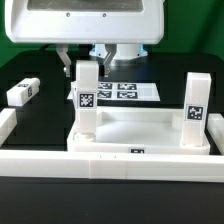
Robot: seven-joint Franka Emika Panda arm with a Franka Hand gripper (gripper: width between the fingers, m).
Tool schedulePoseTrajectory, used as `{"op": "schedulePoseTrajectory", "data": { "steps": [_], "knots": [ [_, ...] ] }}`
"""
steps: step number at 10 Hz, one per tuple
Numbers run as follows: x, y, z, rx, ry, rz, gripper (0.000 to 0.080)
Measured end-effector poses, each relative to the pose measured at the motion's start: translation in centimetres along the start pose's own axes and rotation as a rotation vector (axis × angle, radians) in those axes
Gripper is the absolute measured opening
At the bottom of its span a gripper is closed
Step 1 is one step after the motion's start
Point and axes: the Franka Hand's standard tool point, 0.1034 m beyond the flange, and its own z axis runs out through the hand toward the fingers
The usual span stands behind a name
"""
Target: Assemble desk
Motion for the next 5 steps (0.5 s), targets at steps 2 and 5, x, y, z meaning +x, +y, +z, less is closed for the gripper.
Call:
{"op": "schedulePoseTrajectory", "data": {
  "steps": [2,5],
  "knots": [
    [-0.05,0.41,0.02,0.038,0.010,0.230,0.0288],
    [-0.05,0.47,0.09,0.077,0.007,0.520,0.0289]
  ]
}}
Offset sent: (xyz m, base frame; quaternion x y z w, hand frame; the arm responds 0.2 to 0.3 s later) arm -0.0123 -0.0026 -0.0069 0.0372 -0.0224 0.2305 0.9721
